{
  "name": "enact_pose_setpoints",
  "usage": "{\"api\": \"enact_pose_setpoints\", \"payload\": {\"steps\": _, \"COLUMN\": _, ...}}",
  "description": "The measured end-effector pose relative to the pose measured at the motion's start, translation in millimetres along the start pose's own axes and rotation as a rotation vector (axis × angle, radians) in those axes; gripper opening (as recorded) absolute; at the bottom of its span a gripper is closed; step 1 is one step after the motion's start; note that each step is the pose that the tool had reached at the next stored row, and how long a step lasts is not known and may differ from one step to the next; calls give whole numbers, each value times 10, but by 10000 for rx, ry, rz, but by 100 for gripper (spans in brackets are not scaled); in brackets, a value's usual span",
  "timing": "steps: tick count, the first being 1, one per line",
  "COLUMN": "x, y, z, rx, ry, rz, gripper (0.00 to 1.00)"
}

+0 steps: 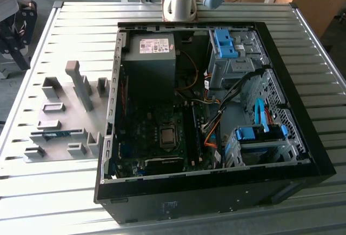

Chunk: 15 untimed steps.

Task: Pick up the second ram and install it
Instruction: 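Pick up the second ram and move it above second insertion slot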

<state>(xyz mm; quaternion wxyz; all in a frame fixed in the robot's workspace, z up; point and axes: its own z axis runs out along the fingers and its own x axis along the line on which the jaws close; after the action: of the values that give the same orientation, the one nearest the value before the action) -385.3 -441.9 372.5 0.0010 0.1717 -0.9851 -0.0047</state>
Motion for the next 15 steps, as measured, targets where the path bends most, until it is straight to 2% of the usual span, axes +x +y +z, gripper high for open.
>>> {"api": "enact_pose_setpoints", "payload": {"steps": 9, "x": 6, "y": 2, "z": 4, "rx": 9, "ry": 15, "rz": -1173, "gripper": 10}}
{"api": "enact_pose_setpoints", "payload": {"steps": 15, "x": 7, "y": 2, "z": 13, "rx": 11, "ry": 21, "rz": -2149, "gripper": 10}}
